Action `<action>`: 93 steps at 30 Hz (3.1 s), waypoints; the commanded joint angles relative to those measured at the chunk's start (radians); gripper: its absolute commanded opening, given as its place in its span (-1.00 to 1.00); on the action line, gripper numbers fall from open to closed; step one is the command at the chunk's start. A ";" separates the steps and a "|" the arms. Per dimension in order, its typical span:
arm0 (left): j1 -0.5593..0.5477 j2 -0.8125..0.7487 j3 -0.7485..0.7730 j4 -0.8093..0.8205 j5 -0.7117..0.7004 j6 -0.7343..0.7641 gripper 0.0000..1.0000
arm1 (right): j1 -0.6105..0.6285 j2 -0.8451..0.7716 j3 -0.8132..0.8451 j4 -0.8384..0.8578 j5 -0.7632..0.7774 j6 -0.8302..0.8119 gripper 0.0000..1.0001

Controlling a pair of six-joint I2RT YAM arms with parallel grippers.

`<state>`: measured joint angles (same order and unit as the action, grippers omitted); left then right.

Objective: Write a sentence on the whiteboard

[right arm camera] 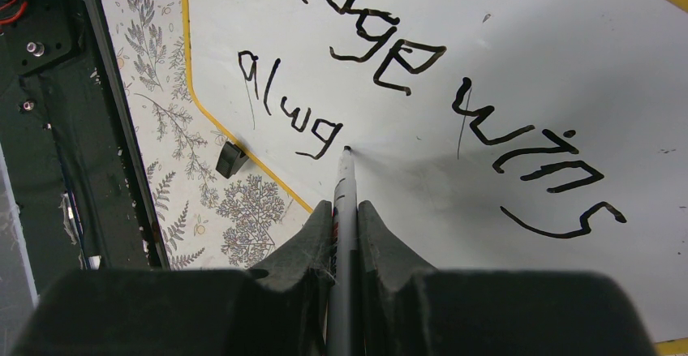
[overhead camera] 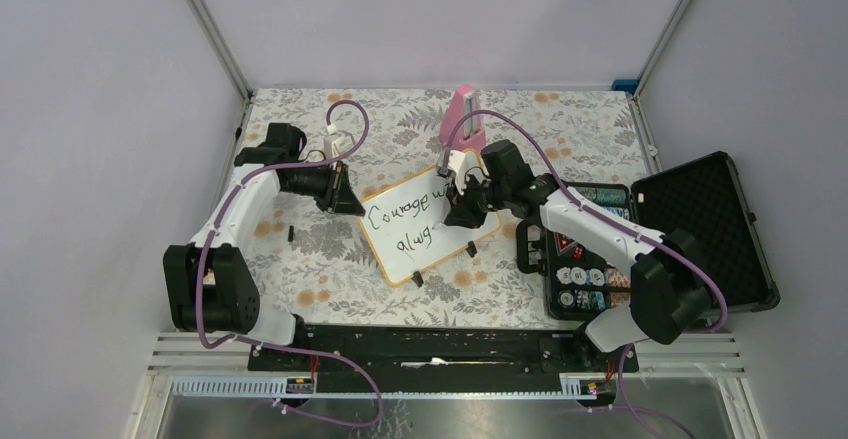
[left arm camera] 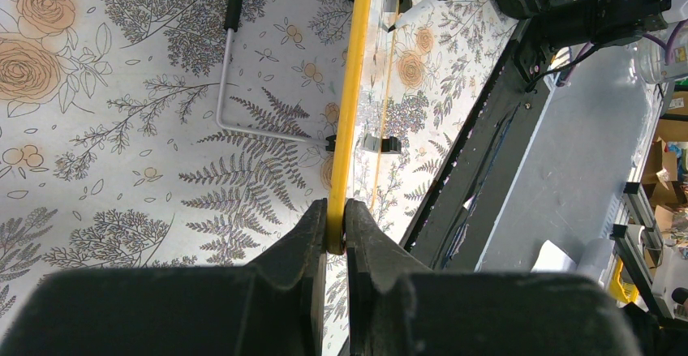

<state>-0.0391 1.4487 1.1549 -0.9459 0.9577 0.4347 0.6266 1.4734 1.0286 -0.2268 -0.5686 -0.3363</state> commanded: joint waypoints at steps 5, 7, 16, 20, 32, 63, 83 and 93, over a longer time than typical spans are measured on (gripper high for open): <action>-0.010 0.014 0.010 0.045 -0.042 0.038 -1.00 | 0.005 0.011 0.016 0.036 0.011 -0.007 -1.00; -0.010 0.013 0.010 0.045 -0.044 0.037 -1.00 | 0.005 0.013 0.015 0.035 0.012 -0.008 -1.00; -0.010 0.015 0.010 0.045 -0.045 0.038 -1.00 | 0.005 0.010 0.011 0.036 0.012 -0.009 -1.00; -0.010 0.015 0.011 0.044 -0.045 0.036 -1.00 | 0.005 0.008 0.012 0.036 0.013 -0.009 -1.00; -0.010 0.014 0.010 0.044 -0.048 0.036 -1.00 | 0.005 0.011 0.012 0.036 0.010 -0.007 -1.00; -0.010 0.016 0.015 0.044 -0.050 0.035 -0.99 | 0.005 0.007 0.008 0.036 0.007 -0.004 -1.00; -0.010 0.017 0.017 0.045 -0.050 0.033 -0.99 | 0.004 0.004 0.006 0.035 0.002 -0.004 -1.00; -0.010 0.012 0.011 0.057 -0.053 0.021 -0.94 | 0.006 0.004 0.005 0.026 0.001 -0.007 -1.00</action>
<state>-0.0395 1.4487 1.1553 -0.9459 0.9569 0.4332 0.6266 1.4734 1.0286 -0.2272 -0.5694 -0.3363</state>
